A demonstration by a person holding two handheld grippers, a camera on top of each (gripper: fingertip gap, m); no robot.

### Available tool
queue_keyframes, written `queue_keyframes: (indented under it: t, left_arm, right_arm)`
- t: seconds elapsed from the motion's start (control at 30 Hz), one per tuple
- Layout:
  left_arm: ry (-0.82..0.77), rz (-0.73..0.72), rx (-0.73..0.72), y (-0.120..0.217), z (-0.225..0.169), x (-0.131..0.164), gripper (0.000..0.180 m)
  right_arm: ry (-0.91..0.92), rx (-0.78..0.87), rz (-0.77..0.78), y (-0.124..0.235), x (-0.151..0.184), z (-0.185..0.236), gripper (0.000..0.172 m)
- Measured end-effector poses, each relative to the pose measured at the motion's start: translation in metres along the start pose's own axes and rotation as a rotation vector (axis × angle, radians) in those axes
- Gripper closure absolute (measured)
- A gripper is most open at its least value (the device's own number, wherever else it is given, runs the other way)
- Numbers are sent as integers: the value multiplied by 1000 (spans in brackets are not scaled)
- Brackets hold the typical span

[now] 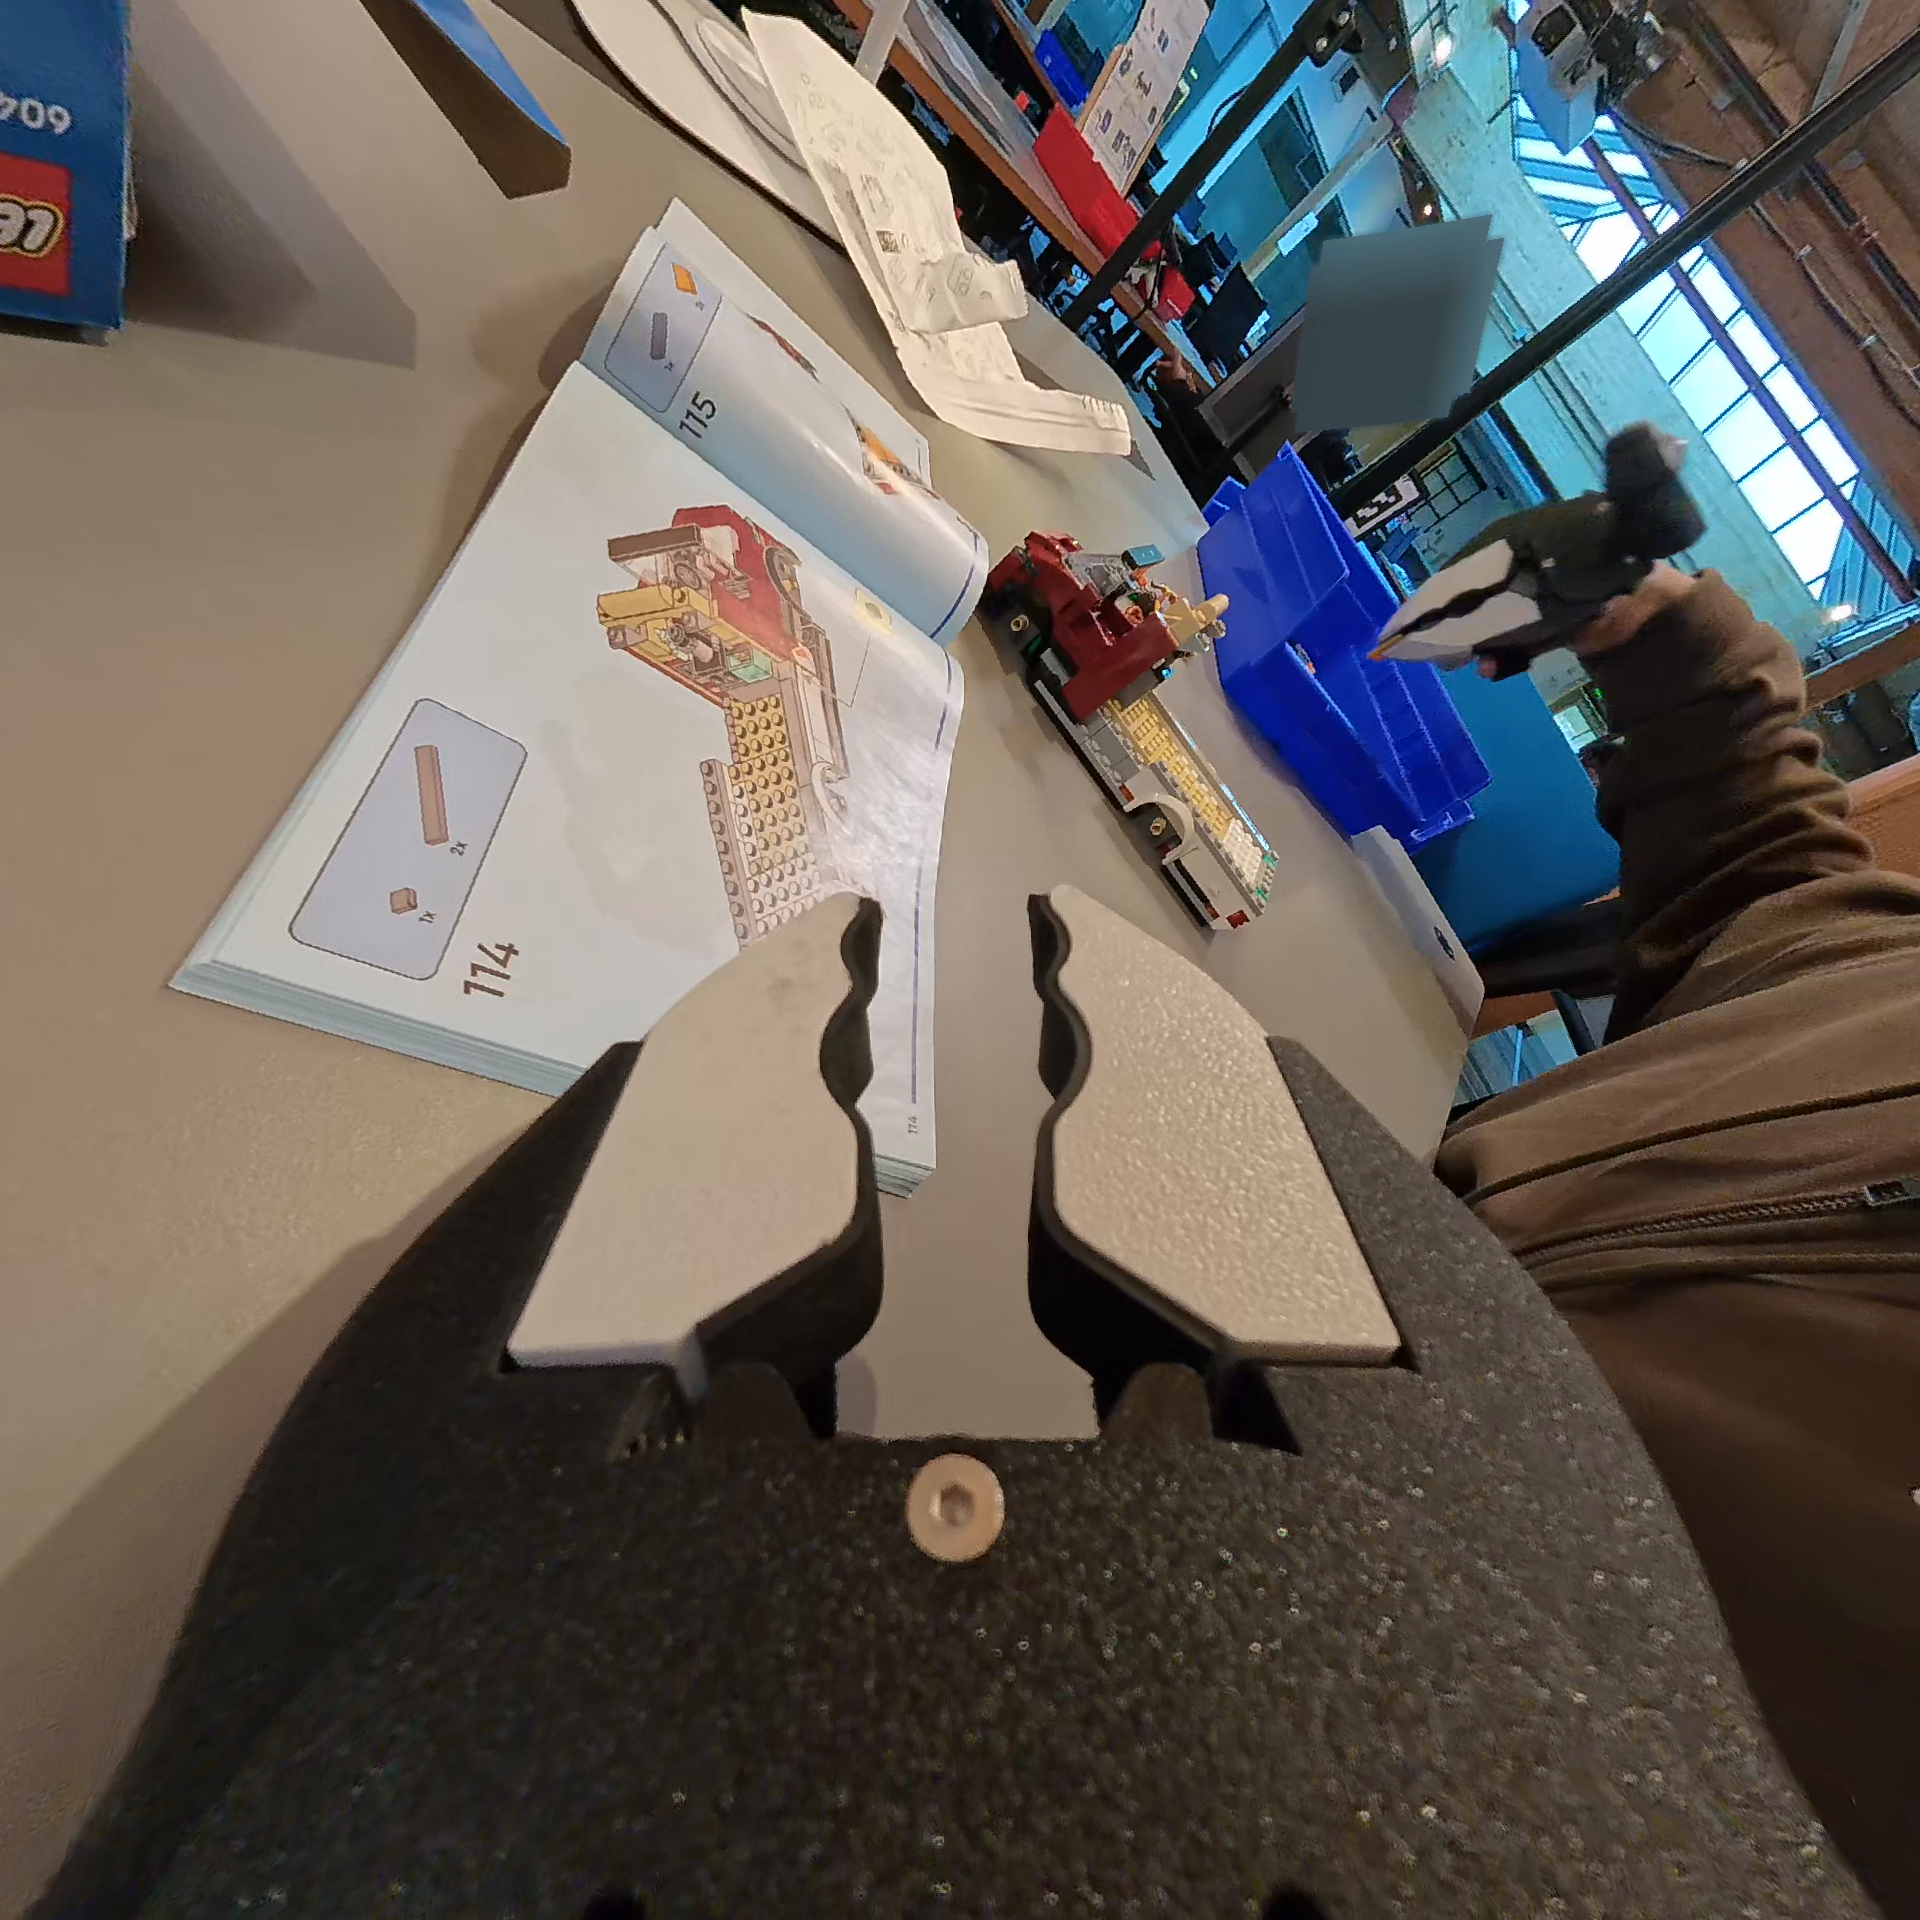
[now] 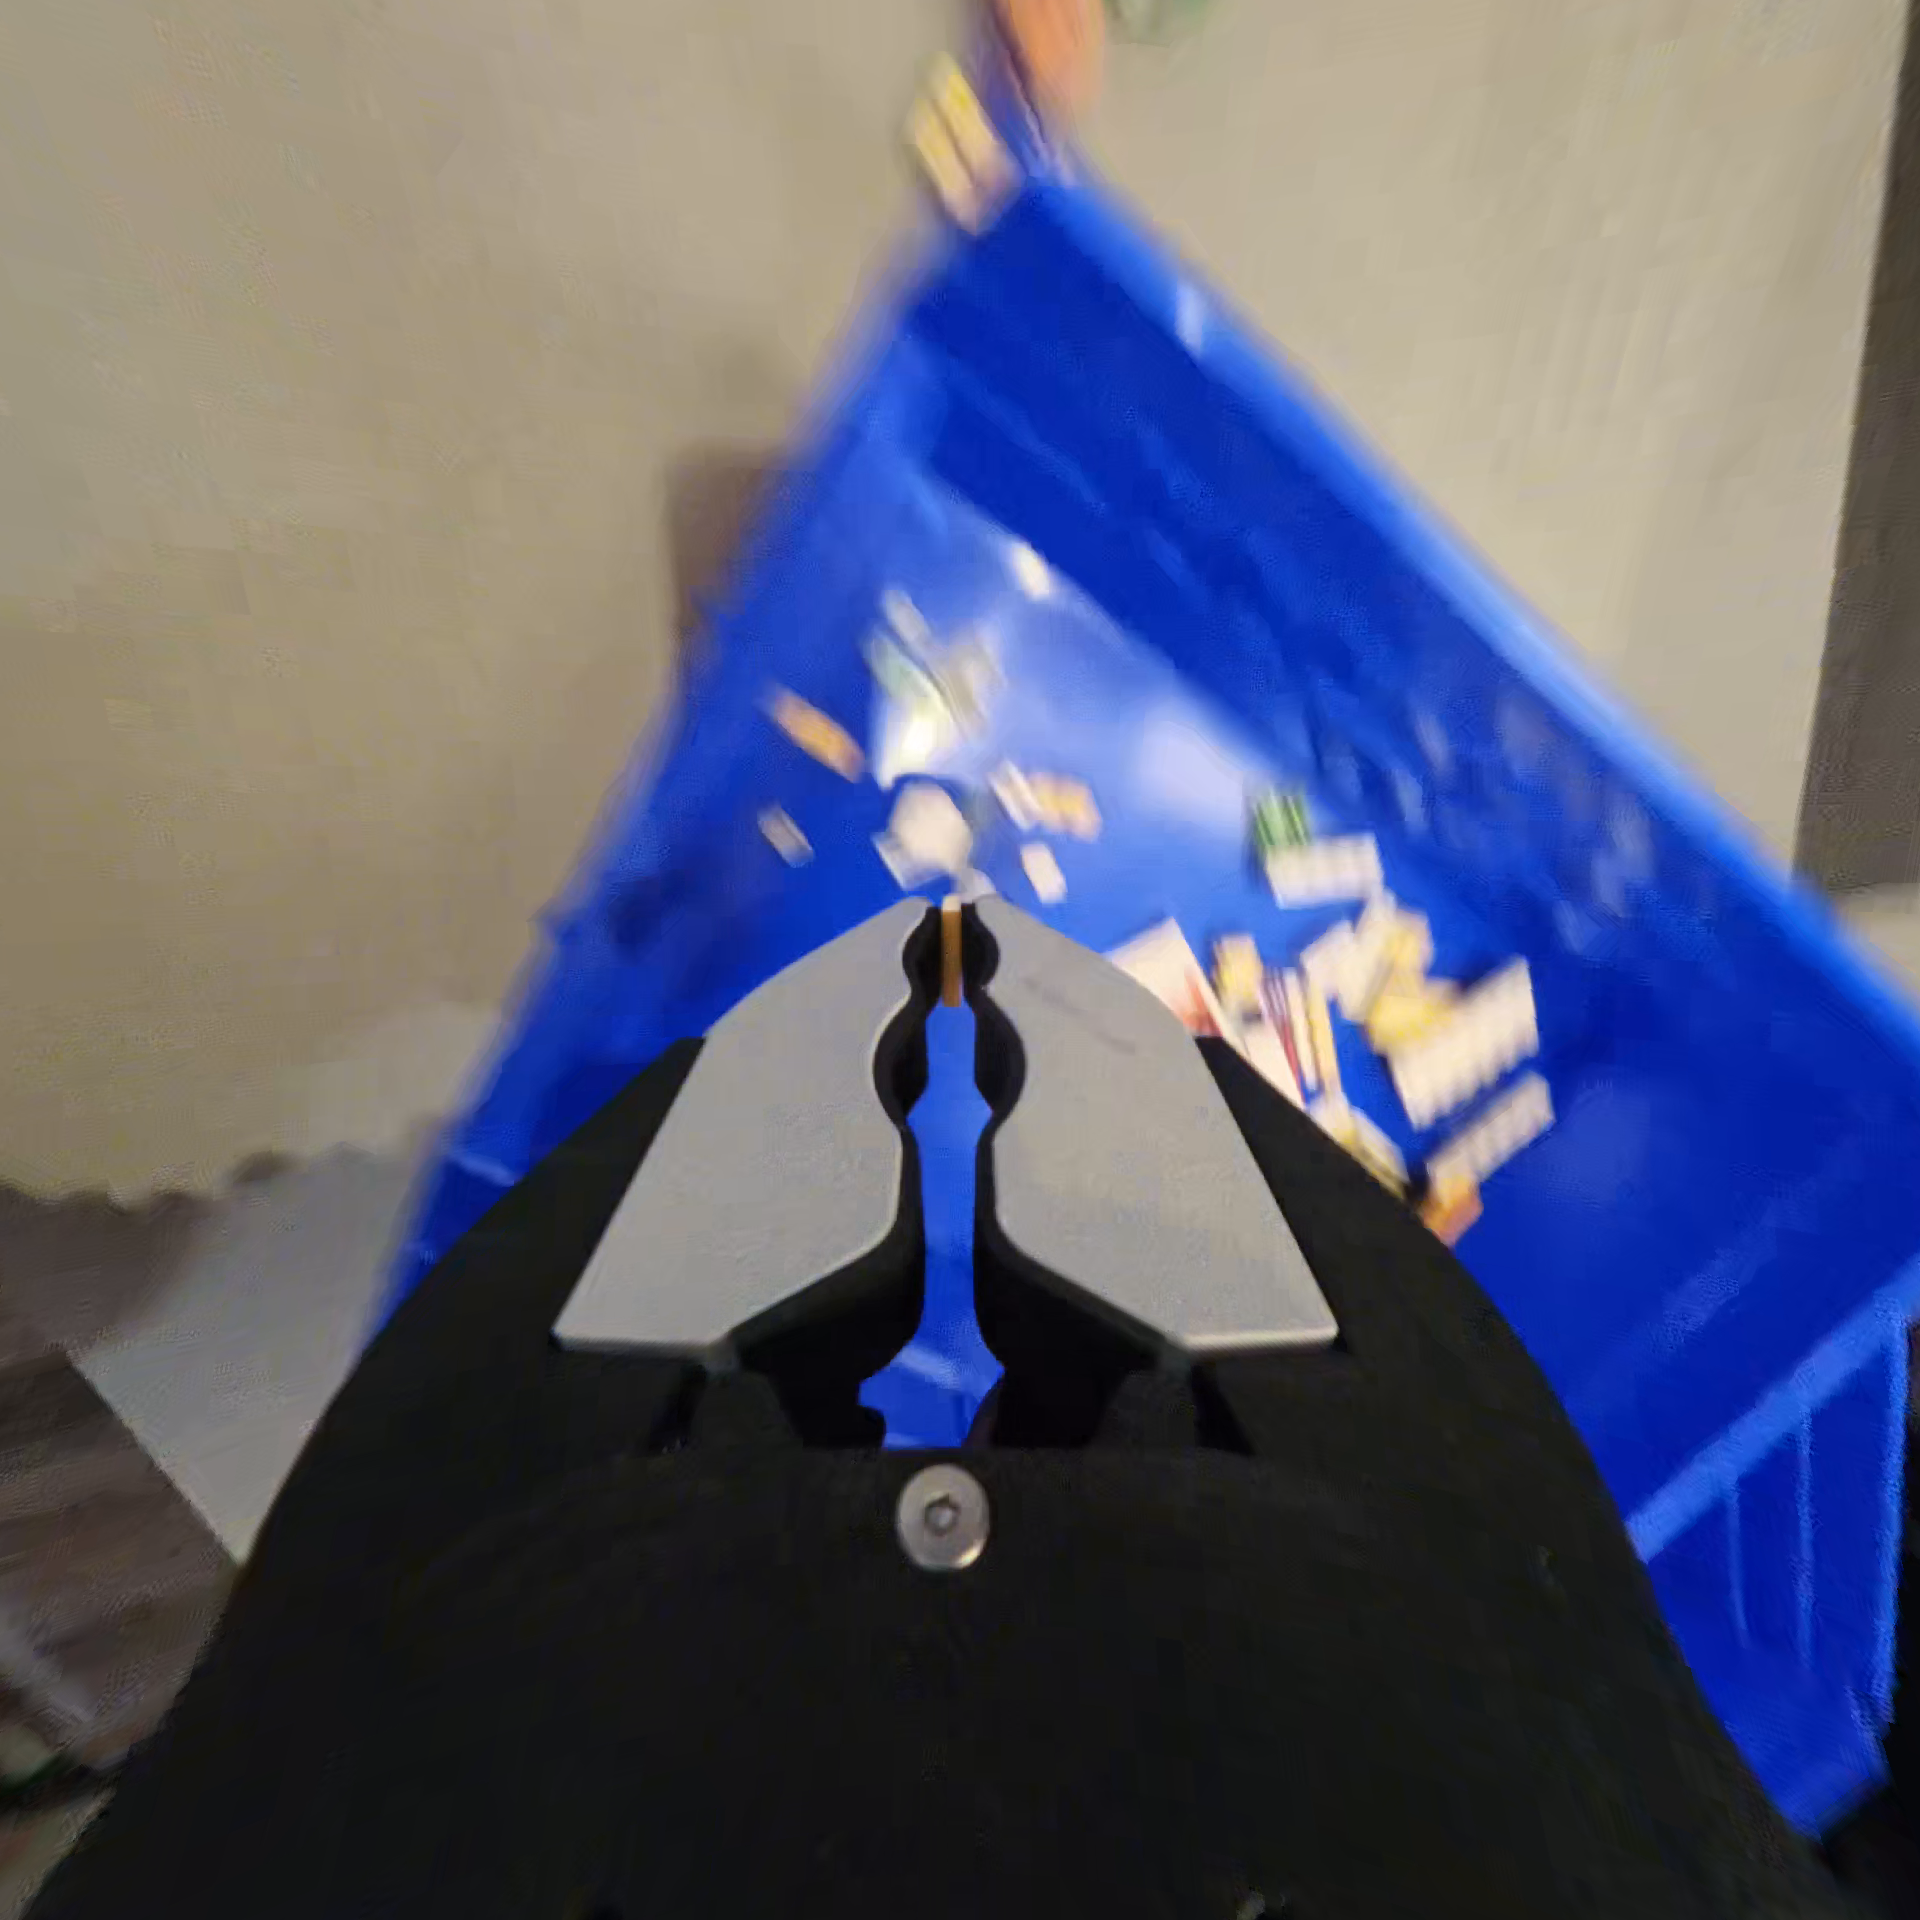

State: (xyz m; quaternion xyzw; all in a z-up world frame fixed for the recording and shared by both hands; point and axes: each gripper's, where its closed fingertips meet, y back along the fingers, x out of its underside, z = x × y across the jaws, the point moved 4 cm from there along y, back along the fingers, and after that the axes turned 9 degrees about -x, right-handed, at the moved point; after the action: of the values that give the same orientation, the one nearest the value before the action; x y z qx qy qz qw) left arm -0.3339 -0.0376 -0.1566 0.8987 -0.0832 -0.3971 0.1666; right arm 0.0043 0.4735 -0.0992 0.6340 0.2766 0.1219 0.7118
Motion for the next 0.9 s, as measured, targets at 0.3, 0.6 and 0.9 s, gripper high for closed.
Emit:
queue_keyframes:
  t: [0.3, 0.6, 0.9]
  left_arm:
    - [-12, -14, -4, 2, -1, 0, 152]
    - [2, -4, 5, 2, -2, 1, 152]
    - [0, 11, -2, 0, -1, 2, 152]
  right_arm:
    - [383, -263, -268, -69, -145, 133, 169]
    - [288, -201, -144, -123, -138, 134, 159]
    - [6, 9, -122, -21, -57, 47, 149]
